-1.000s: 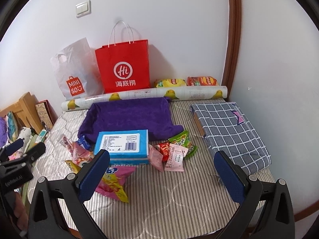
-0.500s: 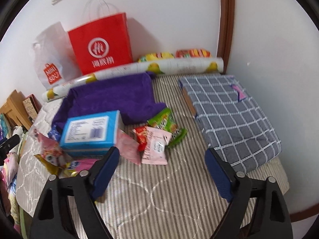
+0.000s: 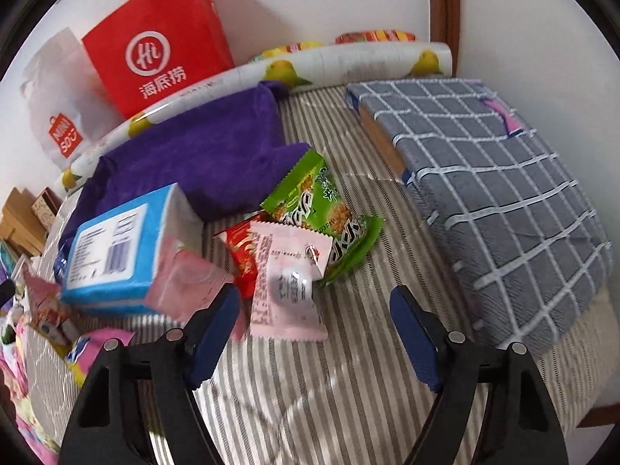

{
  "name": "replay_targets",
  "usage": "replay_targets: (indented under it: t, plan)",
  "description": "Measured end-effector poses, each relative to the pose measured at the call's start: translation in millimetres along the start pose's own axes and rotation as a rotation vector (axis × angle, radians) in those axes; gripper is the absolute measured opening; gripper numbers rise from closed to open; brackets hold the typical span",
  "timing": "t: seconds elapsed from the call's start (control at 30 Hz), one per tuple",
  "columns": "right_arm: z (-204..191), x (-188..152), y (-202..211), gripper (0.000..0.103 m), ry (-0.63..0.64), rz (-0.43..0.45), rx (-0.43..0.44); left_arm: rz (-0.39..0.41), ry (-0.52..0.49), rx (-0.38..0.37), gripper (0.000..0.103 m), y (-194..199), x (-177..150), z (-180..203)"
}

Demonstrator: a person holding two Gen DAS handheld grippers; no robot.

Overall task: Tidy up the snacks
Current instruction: 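Grasp the pink candy packet with the right tool while the left tool approaches the yellow chip bag, then lift the pink packet with the right tool while the left tool grasps the yellow chip bag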

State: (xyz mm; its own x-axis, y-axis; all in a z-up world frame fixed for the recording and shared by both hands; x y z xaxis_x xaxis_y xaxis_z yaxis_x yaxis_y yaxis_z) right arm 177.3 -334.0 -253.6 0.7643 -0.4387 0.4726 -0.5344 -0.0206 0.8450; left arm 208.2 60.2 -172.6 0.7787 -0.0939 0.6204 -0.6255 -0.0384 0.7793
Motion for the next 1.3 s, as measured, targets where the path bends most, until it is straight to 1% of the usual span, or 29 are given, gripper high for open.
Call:
replay_targets:
  t: [0.13,0.2,0.23,0.27,0.37,0.43,0.47,0.57,0.73,0.9,1.0,1.17,1.3]
  plan:
    - [-6,1,-11,0.078,-0.003,-0.012,0.007,0.008,0.018,-0.012,0.103,-2,5,-5]
    - [-8,1,-16,0.075,0.001,-0.017,-0.002,0.011,0.023,-0.021,0.103,-3,7,-6]
    - [-9,0,-19,0.069,0.006,-0.025,-0.001,0.012,0.025,-0.023,0.103,-2,7,-6]
    - [-10,0,-22,0.066,0.008,-0.033,0.000,0.012,0.025,-0.023,0.103,-2,6,-7]
    - [-9,-5,-27,0.048,0.003,-0.064,0.008,0.012,0.016,-0.027,0.103,-2,4,-8]
    - [-9,-5,-25,0.046,-0.011,-0.066,0.025,0.010,0.015,-0.026,0.103,-3,2,-11]
    - [-9,-6,-23,0.039,-0.013,-0.065,0.028,0.009,0.016,-0.026,0.103,-3,1,-12]
    - [-11,-7,-13,0.034,0.000,-0.056,0.024,0.004,0.026,-0.037,0.103,-2,-4,-14]
    - [-15,-12,4,0.034,0.030,-0.033,0.014,0.001,0.023,-0.058,0.103,1,-12,-13]
    - [-18,-21,18,0.034,0.039,-0.038,0.029,0.006,0.002,-0.089,0.103,5,-22,-7]
    - [-22,-29,25,0.034,0.055,-0.045,0.042,-0.005,-0.008,-0.111,0.103,2,-31,-1]
    - [-22,-42,25,0.034,0.060,-0.061,0.047,-0.029,-0.036,-0.131,0.103,-8,-48,8]
    - [-20,-51,20,0.034,0.054,-0.075,0.046,-0.047,-0.052,-0.164,0.103,-17,-61,17]
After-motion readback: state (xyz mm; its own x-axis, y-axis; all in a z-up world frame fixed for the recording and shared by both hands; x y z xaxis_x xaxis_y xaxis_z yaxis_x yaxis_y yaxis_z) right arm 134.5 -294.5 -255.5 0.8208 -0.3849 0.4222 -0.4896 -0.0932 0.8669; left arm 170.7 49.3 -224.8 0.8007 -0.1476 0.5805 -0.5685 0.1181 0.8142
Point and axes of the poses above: each gripper's, at about its wrist camera, not at the fingertips, and y roughly against the way its jaws point, z to its right, x to its top, the point moved 10 cm from there along -y, roughly the way its jaws point, and after that the axes turned 11 degrees about -y, right-handed, at the moved point
